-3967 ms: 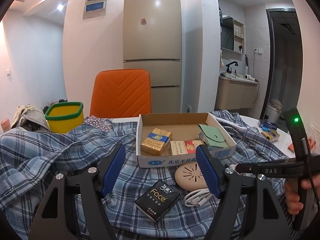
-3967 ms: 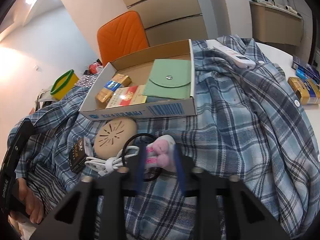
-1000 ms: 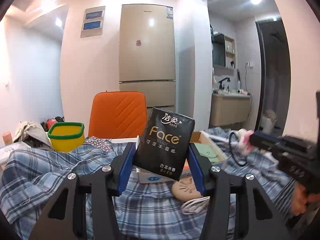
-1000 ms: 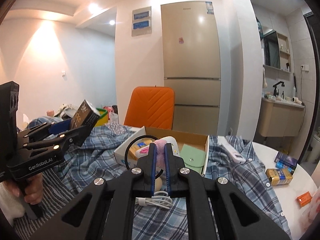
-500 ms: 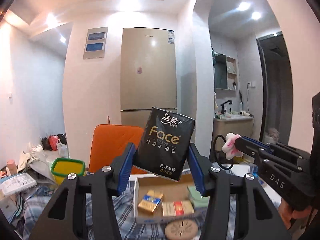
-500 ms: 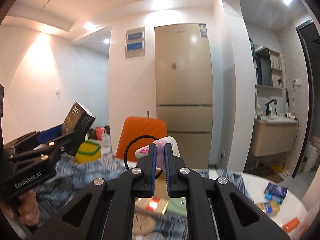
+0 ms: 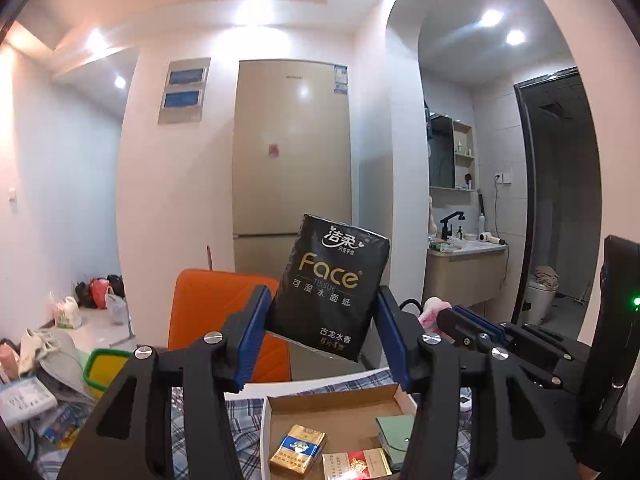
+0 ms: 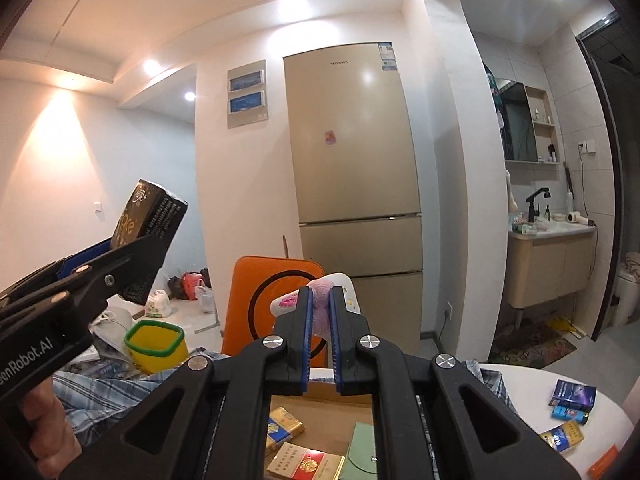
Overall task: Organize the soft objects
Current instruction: 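Lift the tissue pack and earphones and carry both over the cardboard box, then open the left tool over the box while the right tool releases the earphones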
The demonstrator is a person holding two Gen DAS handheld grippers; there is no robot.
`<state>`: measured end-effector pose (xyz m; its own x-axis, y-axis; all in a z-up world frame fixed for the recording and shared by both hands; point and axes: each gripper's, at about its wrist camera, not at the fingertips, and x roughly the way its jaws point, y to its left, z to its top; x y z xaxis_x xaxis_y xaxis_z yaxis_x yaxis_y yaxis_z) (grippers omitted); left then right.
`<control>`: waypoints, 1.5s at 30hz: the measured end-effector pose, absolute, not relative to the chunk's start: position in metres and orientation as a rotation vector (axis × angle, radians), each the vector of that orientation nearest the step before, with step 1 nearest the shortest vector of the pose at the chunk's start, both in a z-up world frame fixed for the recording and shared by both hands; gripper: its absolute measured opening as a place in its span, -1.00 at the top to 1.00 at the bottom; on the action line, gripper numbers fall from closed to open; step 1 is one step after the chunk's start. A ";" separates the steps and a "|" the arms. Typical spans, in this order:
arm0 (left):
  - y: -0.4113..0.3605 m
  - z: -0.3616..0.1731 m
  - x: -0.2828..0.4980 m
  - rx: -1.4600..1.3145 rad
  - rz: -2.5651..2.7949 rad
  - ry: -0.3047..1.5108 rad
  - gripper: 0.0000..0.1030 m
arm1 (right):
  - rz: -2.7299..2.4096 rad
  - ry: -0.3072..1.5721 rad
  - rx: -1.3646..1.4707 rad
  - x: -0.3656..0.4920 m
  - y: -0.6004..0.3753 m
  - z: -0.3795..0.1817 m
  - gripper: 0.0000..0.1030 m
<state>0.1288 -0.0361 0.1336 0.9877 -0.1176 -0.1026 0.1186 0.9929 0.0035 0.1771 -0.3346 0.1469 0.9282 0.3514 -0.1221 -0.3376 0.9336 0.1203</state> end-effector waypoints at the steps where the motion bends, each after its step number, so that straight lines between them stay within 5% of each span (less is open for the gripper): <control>1: -0.035 0.128 0.133 0.007 -0.115 0.118 0.00 | 0.351 0.153 0.100 0.182 -0.334 0.141 0.83; 23: -0.028 0.020 0.221 -0.008 -0.061 0.616 0.00 | 0.369 0.442 0.043 0.247 -0.312 0.028 0.83; 45: -0.023 0.006 0.235 0.001 -0.052 0.677 -0.01 | 0.437 0.642 0.033 0.269 -0.293 -0.028 0.83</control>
